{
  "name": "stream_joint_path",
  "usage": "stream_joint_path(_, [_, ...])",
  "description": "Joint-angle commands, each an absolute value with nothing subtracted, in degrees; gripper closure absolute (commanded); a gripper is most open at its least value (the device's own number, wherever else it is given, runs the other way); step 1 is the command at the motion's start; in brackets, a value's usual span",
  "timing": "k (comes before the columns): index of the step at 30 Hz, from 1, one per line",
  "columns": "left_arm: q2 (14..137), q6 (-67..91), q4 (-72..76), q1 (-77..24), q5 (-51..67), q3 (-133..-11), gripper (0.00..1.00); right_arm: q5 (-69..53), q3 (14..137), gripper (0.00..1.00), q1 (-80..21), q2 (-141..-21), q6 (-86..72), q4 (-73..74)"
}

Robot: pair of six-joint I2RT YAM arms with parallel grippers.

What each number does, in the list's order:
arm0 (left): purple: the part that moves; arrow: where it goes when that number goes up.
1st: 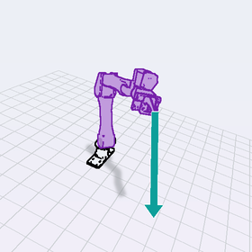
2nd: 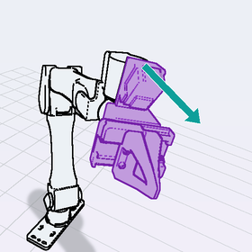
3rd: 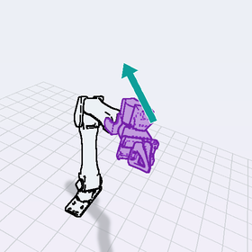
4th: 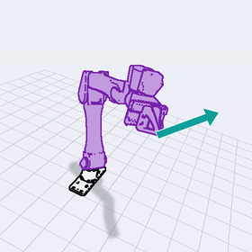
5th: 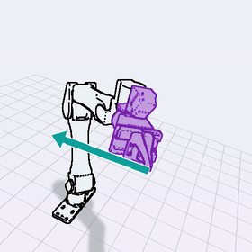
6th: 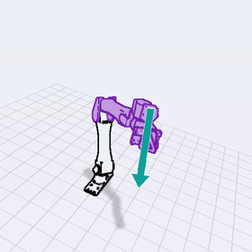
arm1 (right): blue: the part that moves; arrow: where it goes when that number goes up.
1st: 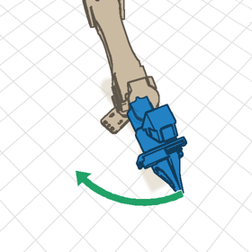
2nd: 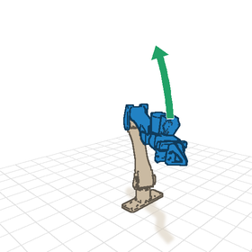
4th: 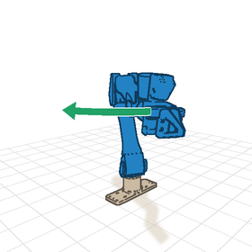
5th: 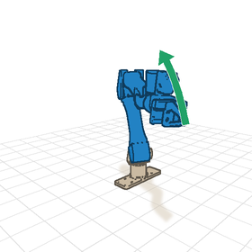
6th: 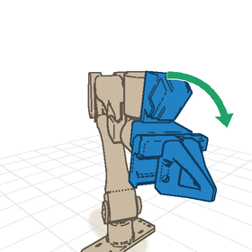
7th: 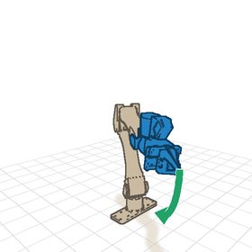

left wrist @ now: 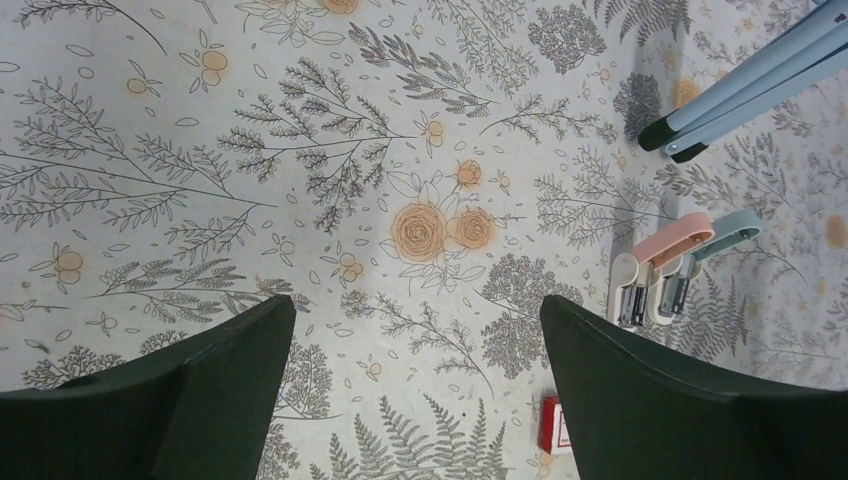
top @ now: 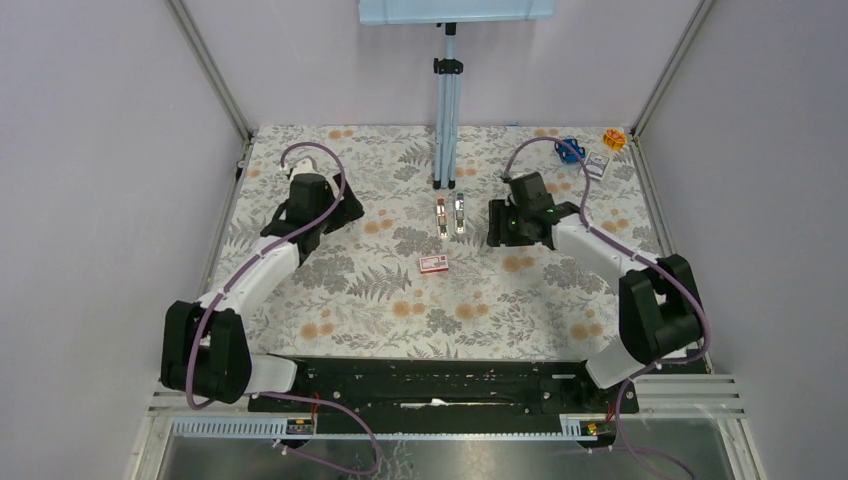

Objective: Unload the staples from the stapler

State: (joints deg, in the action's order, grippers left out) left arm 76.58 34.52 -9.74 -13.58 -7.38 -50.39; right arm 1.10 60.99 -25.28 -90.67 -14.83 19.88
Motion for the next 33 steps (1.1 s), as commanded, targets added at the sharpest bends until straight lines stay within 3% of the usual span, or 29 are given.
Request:
stream_joint_path(1, [73.62,30.58,-11.74,-11.75,-3.75,-53.52,0.01,-19.94,55.60,0.35,-18.64,-84.85,-19.01,8.17])
stream_joint_path(5, [71.89,28.34,-11.68,-11.17,-4.68,-53.03,0.01,-27.73,49.41,0.27,-12.42,-80.34,-25.82,-1.91])
stream_joint_path(13, [71.12,26.41,-11.55,-11.11,-5.98,-53.61,0.01,-28.41,30.54,0.18,2.03,-68.28,-44.56,-23.58])
stream_joint_path(18, [70.52,23.51,-11.38,-11.16,-4.07,-53.67,0.01,-17.87,25.33,0.01,3.95,-59.81,-43.44,-23.96])
stream_joint_path(27, [67.16,23.49,-8.01,-11.16,-2.98,-50.89,0.01,6.63,17.56,0.00,3.95,-40.38,-36.19,-24.91])
stream_joint_path(33, [66.14,24.25,-5.93,-11.13,-1.10,-49.83,0.01,10.37,16.70,0.00,3.93,-36.02,-32.25,-22.62])
